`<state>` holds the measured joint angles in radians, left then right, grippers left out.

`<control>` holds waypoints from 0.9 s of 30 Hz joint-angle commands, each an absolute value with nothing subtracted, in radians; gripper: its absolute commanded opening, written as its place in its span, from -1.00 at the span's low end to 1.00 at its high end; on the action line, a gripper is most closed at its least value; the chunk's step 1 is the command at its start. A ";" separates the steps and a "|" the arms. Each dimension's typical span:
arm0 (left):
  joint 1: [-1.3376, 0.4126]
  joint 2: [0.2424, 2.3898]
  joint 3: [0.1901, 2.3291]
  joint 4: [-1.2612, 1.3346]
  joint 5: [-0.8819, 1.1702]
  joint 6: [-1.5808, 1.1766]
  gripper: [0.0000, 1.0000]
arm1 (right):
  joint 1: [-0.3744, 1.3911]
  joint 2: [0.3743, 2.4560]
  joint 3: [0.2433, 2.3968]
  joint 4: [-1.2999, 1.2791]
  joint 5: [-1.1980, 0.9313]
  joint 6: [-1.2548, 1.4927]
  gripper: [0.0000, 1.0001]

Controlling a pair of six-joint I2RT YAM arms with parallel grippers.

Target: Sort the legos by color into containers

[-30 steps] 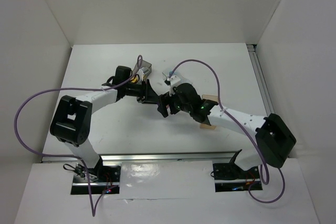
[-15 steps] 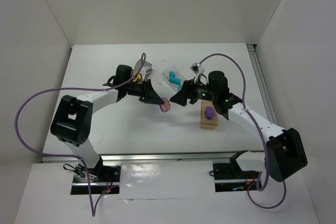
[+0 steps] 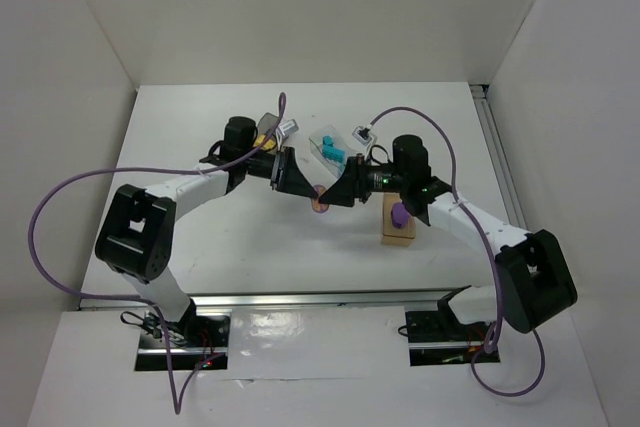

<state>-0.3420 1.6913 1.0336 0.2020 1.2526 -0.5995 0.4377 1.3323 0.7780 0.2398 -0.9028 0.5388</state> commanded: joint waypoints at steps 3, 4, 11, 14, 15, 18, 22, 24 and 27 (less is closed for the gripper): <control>-0.347 1.635 1.074 0.253 1.322 -0.551 -1.00 | 0.422 1.342 0.765 0.314 -0.948 0.552 0.43; -0.347 1.635 1.074 0.279 1.322 -0.560 -1.00 | 0.422 1.354 0.765 0.314 -0.948 0.552 0.43; -0.365 1.635 1.094 0.270 1.336 -0.551 -1.00 | 0.413 1.377 0.713 0.509 -1.009 0.676 0.14; -0.365 1.635 1.094 0.270 1.336 -0.551 -1.00 | 0.403 1.390 0.704 0.560 -1.023 0.715 -0.04; -0.365 1.626 1.094 0.270 1.336 -0.551 -1.00 | 0.394 1.390 0.704 0.560 -1.023 0.715 -0.14; -0.356 1.626 1.118 0.169 1.313 -0.489 -1.00 | 0.365 1.330 0.684 0.461 -0.901 0.684 -0.31; -0.316 1.626 1.108 0.152 1.284 -0.479 -1.00 | 0.342 1.171 0.660 0.229 -0.622 0.546 -0.45; -0.316 1.605 1.108 0.140 1.267 -0.479 -1.00 | 0.333 1.120 0.649 0.131 -0.540 0.535 -0.45; -0.316 1.605 1.117 0.152 1.238 -0.505 -1.00 | 0.319 1.051 0.635 0.048 -0.439 0.516 -0.45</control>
<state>-0.3149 1.6505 1.0828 0.1356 1.2404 -0.5236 0.3248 1.1069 0.6453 0.1890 -0.6273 0.5755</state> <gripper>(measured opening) 0.384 0.446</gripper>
